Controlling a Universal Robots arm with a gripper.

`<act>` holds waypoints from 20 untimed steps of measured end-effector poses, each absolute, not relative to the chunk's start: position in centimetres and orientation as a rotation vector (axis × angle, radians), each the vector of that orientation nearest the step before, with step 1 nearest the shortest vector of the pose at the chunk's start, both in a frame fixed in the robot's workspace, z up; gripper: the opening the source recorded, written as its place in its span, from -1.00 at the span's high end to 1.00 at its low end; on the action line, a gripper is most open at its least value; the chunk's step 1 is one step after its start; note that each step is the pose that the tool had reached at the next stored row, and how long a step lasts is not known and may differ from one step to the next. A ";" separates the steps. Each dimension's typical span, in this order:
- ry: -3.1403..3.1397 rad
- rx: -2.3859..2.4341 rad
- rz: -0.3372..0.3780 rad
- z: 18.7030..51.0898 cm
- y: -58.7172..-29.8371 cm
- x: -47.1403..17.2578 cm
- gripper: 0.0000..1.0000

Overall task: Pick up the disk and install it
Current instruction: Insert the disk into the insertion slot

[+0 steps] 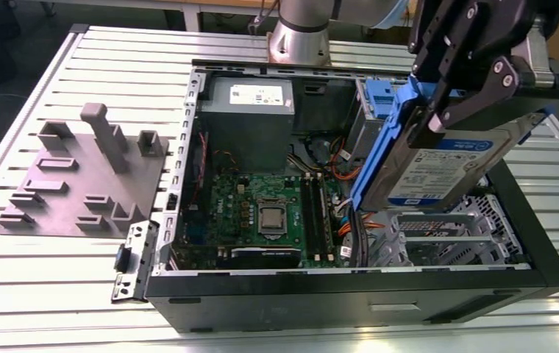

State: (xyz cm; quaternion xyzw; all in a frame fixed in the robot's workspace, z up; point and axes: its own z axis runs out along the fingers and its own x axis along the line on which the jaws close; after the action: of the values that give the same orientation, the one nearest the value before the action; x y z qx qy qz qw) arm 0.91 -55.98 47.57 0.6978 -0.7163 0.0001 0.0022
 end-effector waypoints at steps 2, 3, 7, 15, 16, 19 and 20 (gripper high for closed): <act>-2.247 2.189 0.000 47.5 -56.2 1.1 0.27; -2.247 2.189 0.000 47.4 -56.4 1.2 0.27; -2.247 2.189 0.000 47.1 -56.5 2.5 0.27; -2.247 2.189 -0.001 46.2 -56.6 5.4 0.27; -2.247 2.189 -0.001 46.1 -56.6 5.7 0.27; -2.247 2.189 -0.001 45.6 -56.6 6.4 0.27; -2.247 2.189 -0.001 45.5 -56.6 6.7 0.27</act>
State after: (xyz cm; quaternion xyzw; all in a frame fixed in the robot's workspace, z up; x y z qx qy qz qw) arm 6.65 -56.55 45.50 0.6979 -0.7162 -0.0002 0.0024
